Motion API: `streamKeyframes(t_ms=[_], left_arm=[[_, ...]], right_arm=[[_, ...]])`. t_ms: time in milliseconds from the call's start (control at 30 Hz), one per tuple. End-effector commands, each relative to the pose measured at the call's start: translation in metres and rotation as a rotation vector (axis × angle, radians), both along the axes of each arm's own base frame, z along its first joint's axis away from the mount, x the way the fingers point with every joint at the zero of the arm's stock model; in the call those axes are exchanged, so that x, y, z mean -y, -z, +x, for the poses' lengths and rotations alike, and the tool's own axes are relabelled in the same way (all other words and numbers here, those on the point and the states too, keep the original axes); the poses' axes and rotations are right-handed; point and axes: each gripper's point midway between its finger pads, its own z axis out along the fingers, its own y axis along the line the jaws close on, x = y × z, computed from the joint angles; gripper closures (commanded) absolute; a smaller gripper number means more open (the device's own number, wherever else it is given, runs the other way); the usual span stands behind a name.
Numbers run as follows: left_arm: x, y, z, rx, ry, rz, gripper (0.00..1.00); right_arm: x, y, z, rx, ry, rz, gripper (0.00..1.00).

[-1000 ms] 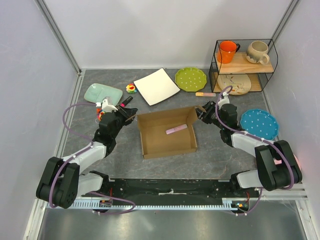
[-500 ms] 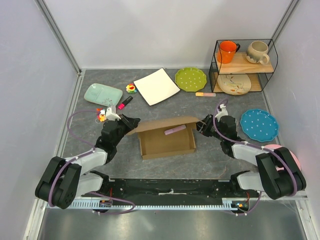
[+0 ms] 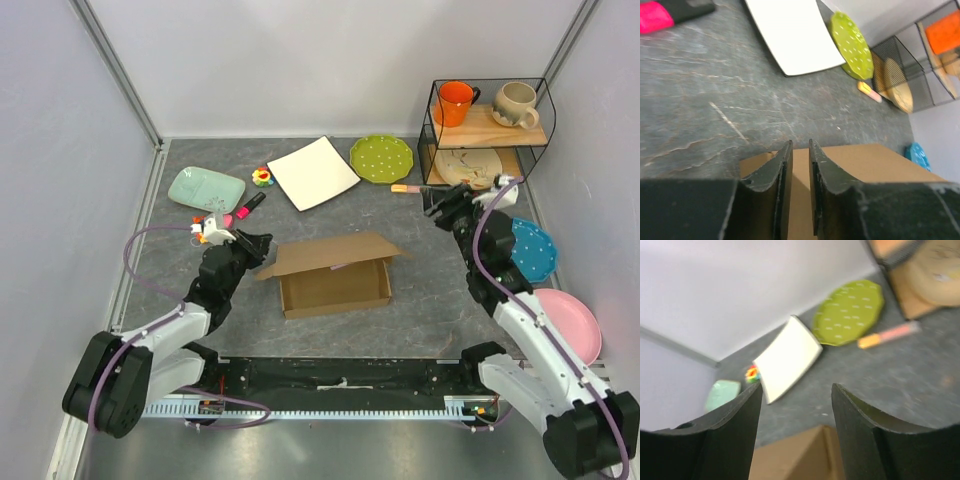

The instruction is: Fold the paper box

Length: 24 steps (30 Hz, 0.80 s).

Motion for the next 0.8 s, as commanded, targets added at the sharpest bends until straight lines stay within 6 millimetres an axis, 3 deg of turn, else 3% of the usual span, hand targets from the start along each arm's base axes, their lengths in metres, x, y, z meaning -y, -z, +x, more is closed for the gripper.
streamKeyframes(t_ms=[0, 33, 67, 100, 133, 200, 233, 267, 333, 367, 467, 533, 767], left_arm=[[-0.039, -0.011, 0.010, -0.021, -0.211, 0.096, 0.72], [-0.046, -0.012, 0.010, -0.036, -0.245, 0.104, 0.71], [-0.054, -0.015, 0.010, -0.049, -0.288, 0.122, 0.70], [-0.057, -0.015, 0.009, -0.093, -0.299, 0.150, 0.69], [-0.059, -0.014, 0.008, -0.119, -0.305, 0.166, 0.67], [-0.056, -0.018, 0.005, -0.162, -0.282, 0.184, 0.65], [-0.054, -0.019, 0.005, -0.168, -0.268, 0.185, 0.64], [-0.049, -0.021, 0.003, -0.175, -0.240, 0.180, 0.64], [-0.046, -0.023, 0.000, -0.192, -0.219, 0.176, 0.63], [-0.042, -0.025, -0.002, -0.191, -0.197, 0.164, 0.63], [-0.034, -0.029, -0.008, -0.184, -0.154, 0.122, 0.62], [-0.028, -0.032, -0.011, -0.183, -0.126, 0.088, 0.62], [0.004, -0.024, -0.038, -0.280, 0.061, 0.005, 0.61]], right_arm=[[-0.063, -0.054, 0.016, 0.103, -0.310, 0.002, 0.37], [-0.087, -0.051, 0.012, 0.077, -0.402, -0.015, 0.38], [-0.106, -0.061, 0.009, 0.085, -0.488, -0.036, 0.39], [-0.120, -0.040, 0.013, 0.042, -0.533, -0.115, 0.39], [-0.139, -0.024, 0.002, -0.014, -0.598, -0.150, 0.39], [-0.158, 0.008, -0.009, -0.087, -0.682, -0.197, 0.39], [-0.160, 0.019, -0.013, -0.112, -0.697, -0.202, 0.39], [-0.159, 0.043, -0.022, -0.160, -0.716, -0.211, 0.39], [-0.161, 0.063, -0.034, -0.189, -0.747, -0.223, 0.39], [-0.157, 0.085, -0.044, -0.232, -0.753, -0.232, 0.39], [-0.150, 0.110, -0.063, -0.268, -0.771, -0.234, 0.39], [-0.145, 0.125, -0.072, -0.294, -0.774, -0.239, 0.39], [-0.136, 0.144, -0.088, -0.329, -0.776, -0.250, 0.38]])
